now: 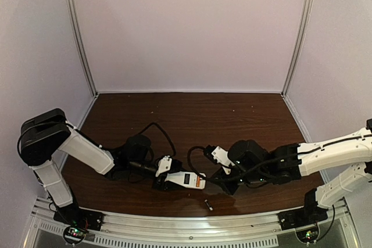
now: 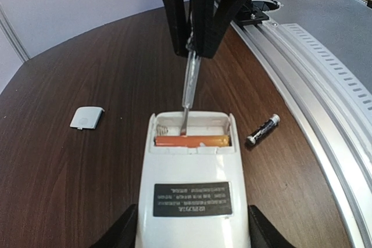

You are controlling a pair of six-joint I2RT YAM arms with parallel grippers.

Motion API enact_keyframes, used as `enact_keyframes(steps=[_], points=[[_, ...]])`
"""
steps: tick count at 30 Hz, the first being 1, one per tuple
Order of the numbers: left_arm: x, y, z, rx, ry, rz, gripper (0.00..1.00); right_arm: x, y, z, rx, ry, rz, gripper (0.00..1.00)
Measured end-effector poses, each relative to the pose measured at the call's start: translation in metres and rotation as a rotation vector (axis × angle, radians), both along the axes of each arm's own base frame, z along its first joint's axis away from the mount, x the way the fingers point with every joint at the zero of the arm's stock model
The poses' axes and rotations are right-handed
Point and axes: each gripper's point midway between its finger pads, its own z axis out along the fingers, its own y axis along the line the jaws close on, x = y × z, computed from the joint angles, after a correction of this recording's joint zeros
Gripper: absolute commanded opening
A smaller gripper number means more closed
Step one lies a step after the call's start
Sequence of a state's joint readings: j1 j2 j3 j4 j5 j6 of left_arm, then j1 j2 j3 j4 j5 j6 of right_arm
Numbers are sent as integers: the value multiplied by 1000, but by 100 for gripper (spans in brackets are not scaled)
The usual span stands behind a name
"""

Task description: Unload the batteries from the remote control

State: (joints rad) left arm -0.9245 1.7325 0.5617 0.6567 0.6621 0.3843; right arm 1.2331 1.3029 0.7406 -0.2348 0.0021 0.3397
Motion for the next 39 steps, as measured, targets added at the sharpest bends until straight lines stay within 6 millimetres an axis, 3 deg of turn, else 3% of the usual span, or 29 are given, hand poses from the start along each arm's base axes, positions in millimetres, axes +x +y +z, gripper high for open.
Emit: enact_keyframes(steps=[39], points=[[-2, 0, 1, -5, 7, -13, 0, 0, -6, 2, 59, -23, -14, 0]])
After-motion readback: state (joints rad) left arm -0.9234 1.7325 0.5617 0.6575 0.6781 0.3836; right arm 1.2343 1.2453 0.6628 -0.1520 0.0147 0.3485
